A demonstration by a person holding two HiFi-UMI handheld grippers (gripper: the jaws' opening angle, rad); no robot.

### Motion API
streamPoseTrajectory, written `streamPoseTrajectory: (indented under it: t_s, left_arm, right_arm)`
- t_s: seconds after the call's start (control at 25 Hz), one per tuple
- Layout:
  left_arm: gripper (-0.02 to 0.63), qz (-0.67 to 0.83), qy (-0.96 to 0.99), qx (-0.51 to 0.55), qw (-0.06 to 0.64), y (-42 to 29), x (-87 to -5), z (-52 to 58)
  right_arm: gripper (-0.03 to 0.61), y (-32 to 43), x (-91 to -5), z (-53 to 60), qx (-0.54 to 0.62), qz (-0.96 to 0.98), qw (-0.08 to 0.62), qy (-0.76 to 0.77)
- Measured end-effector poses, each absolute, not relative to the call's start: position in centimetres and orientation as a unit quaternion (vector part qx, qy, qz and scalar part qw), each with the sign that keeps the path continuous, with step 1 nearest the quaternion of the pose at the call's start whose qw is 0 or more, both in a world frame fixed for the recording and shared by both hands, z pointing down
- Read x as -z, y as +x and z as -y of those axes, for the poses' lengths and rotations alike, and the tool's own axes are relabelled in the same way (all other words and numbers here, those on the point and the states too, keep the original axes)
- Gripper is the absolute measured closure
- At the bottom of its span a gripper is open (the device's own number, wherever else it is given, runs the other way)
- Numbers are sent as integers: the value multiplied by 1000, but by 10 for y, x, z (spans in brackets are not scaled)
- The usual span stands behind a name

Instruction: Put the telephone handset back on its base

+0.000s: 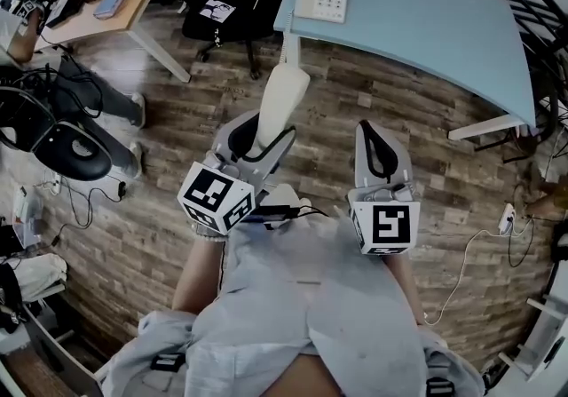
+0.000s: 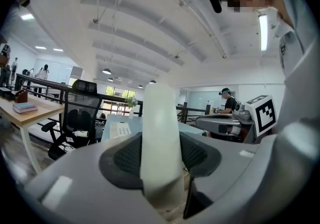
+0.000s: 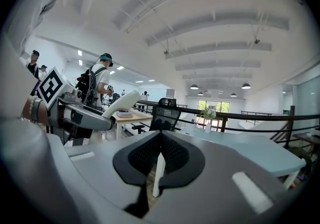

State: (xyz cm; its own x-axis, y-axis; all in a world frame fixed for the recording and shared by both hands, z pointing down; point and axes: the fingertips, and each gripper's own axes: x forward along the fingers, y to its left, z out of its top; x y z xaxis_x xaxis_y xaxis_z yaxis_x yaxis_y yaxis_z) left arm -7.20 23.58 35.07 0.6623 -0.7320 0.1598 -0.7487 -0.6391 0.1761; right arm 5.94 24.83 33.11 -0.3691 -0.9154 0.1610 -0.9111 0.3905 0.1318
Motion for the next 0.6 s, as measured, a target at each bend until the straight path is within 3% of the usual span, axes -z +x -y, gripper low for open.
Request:
streamPoseTrajectory:
  t_s: [0.6]
  left_arm:
    - [399, 398, 910, -29, 110, -51, -354, -211]
  right_arm:
    - [572, 79, -334, -231, 16, 819, 110, 563]
